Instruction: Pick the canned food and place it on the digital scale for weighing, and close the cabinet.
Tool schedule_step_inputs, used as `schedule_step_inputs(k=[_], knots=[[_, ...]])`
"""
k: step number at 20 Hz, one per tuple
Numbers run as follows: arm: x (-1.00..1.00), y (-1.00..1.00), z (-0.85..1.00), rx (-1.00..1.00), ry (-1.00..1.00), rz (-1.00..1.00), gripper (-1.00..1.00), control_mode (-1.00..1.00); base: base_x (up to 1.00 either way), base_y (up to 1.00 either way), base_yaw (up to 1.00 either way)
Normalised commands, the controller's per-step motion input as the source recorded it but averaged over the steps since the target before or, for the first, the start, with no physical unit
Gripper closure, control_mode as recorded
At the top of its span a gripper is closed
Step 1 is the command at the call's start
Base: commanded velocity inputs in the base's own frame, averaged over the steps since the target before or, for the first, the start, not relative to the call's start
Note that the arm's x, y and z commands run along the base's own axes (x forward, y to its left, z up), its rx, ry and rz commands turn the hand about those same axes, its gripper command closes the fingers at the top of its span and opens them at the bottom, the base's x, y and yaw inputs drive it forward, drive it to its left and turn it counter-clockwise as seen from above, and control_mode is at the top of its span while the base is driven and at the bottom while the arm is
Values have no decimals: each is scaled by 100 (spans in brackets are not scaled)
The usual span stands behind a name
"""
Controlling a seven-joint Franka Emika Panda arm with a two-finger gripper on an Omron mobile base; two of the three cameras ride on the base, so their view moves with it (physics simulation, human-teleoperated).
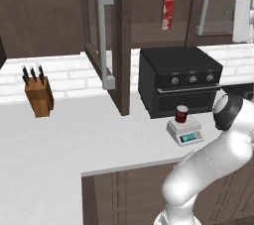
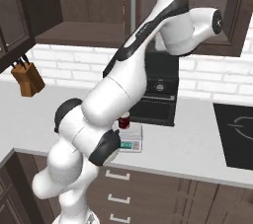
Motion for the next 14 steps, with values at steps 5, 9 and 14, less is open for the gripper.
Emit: schedule_step_inputs(k=[5,9,14], knots=[[-100,-8,-73,0,-72,-2,-100,-100,0,0,0],[-100,46,-99,3,-65,-7,-100,-100,0,0,0],[-100,75,-68,10,-45,-8,-100,-100,0,0,0]])
